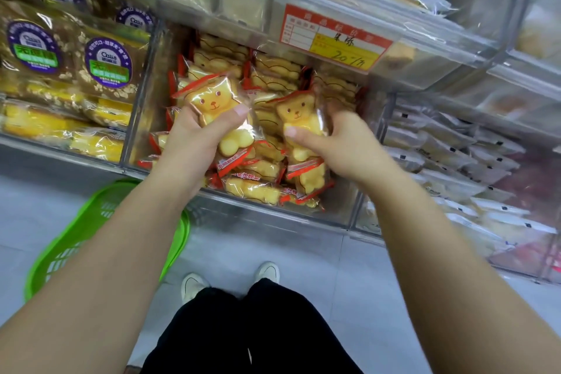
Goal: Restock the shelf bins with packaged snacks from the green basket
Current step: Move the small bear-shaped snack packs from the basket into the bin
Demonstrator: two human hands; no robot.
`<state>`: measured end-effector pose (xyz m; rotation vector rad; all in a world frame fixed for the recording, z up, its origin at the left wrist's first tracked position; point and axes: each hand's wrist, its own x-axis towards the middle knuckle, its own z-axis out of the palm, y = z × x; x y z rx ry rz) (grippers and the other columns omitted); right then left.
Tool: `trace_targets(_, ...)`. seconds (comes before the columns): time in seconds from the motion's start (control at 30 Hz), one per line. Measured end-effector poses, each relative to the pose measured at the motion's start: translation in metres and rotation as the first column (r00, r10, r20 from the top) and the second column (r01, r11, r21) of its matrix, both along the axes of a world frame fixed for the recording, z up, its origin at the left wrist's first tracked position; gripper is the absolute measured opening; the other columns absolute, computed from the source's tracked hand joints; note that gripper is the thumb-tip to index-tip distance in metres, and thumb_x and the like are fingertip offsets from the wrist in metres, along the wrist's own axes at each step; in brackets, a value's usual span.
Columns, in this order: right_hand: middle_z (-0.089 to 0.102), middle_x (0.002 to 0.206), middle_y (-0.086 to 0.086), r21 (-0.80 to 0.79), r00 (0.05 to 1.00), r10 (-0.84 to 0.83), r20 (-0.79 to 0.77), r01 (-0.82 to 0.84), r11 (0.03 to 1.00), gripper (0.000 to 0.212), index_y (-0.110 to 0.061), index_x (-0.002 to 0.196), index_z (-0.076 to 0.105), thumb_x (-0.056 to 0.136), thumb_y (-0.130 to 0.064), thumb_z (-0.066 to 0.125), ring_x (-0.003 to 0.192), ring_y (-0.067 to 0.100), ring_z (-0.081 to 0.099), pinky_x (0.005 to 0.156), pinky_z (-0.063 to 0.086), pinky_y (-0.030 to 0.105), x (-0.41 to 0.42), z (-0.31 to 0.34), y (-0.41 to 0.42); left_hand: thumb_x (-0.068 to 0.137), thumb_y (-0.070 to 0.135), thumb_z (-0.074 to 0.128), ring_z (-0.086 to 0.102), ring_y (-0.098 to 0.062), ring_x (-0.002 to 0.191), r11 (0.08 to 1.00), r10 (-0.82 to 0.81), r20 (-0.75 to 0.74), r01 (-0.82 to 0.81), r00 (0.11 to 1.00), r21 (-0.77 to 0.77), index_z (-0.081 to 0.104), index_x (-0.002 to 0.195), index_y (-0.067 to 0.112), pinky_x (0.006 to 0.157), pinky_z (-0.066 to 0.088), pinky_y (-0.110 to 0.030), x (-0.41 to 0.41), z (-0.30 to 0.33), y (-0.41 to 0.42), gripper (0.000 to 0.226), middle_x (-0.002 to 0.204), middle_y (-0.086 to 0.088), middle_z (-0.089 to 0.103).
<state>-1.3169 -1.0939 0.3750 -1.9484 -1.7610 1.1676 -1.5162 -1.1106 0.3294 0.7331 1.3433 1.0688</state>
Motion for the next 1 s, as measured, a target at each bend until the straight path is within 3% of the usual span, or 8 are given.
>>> trace_targets(0.17,0.051,0.136,0.002,-0.116,0.911,-0.204,-0.358,0.173,0.978,0.06,-0.012,0.138,0.038,0.089,-0.043,0.055,0.123,0.014,0.047,0.101,0.035,0.027,-0.04,-0.026,-0.012,0.063,0.042,0.076,0.069,-0.013,0.094,0.997,0.039,0.035,-0.042,0.999,0.066,0.063,0.105,0.032,0.068,0.056,-0.026,-0.01,-0.003,-0.005,0.045,0.099,0.008,0.073)
trace_targets(0.33,0.045,0.128,0.02,0.143,0.971,0.084,0.223,-0.117,0.983,0.047,-0.007,0.128,0.05,0.096,-0.039,0.041,0.12,0.036,0.04,0.103,0.029,0.039,-0.057,-0.031,-0.01,0.044,0.068,0.078,0.061,-0.011,0.104,0.996,0.083,-0.307,-0.082,0.948,0.018,0.036,0.121,0.021,0.091,0.051,-0.038,-0.017,-0.003,0.002,0.1,0.114,0.008,0.06)
trace_targets(0.47,0.053,0.12,0.018,0.279,0.979,0.004,0.204,-0.063,0.958,0.033,-0.008,0.122,0.055,0.094,-0.024,0.049,0.108,0.035,0.055,0.098,0.039,0.037,-0.018,-0.012,-0.01,0.042,0.085,0.062,0.055,-0.023,0.11,0.998,0.039,-0.662,-0.001,0.749,0.058,0.047,0.122,0.01,0.094,0.047,-0.04,-0.021,0.005,0.009,0.111,0.122,-0.007,0.054)
trace_targets(0.6,0.058,0.102,0.017,0.1,0.81,0.171,0.561,-0.272,0.957,0.036,-0.004,0.115,0.042,0.089,-0.023,0.056,0.09,0.036,0.059,0.069,0.043,0.036,0.006,-0.011,-0.027,0.062,0.064,0.071,0.045,-0.012,0.115,0.953,0.235,-0.756,0.009,0.611,0.303,0.034,0.136,0.014,0.096,0.034,-0.018,-0.017,0.014,0.006,0.096,0.131,-0.005,0.046)
trace_targets(0.7,0.059,0.104,0.019,-0.027,0.827,0.243,0.507,-0.267,0.963,0.048,-0.005,0.123,0.027,0.089,-0.021,0.056,0.091,0.037,0.059,0.065,0.038,0.034,-0.004,-0.026,-0.035,0.069,0.042,0.074,0.05,0.001,0.089,0.902,0.218,-0.645,0.101,0.732,0.419,0.039,0.129,0.032,0.082,0.044,-0.02,-0.005,0.024,0.006,0.07,0.109,0.011,0.057)
trace_targets(0.83,0.052,0.12,0.022,-0.045,0.952,0.058,0.301,-0.047,0.998,0.063,-0.004,0.128,0.019,0.085,-0.017,0.063,0.101,0.039,0.058,0.076,0.046,0.04,-0.01,-0.034,-0.033,0.067,0.044,0.074,0.057,-0.003,0.091,0.897,0.036,-0.522,0.203,0.852,0.394,0.04,0.123,0.037,0.083,0.05,-0.026,0.015,0.034,0.011,0.066,0.101,0.013,0.06)
trace_targets(0.93,0.053,0.12,0.019,0.011,0.962,0.013,0.273,-0.017,1.0,0.067,-0.004,0.127,0.025,0.08,-0.02,0.07,0.105,0.036,0.057,0.084,0.048,0.041,-0.007,-0.031,-0.032,0.078,0.037,0.07,0.052,-0.002,0.093,0.909,-0.076,-0.652,0.321,0.754,0.265,0.039,0.13,0.03,0.081,0.042,-0.018,0.023,0.024,0.011,0.061,0.103,0.016,0.055)
trace_targets(1.0,0.053,0.114,0.016,0.128,0.879,0.11,0.463,-0.189,0.974,0.051,-0.007,0.119,0.04,0.079,-0.02,0.07,0.1,0.035,0.057,0.079,0.047,0.04,-0.003,-0.029,-0.031,0.085,0.033,0.062,0.047,-0.01,0.107,0.9,-0.146,-0.747,0.4,0.649,0.172,0.032,0.138,0.025,0.086,0.036,-0.023,0.023,0.017,0.007,0.061,0.12,0.005,0.049)
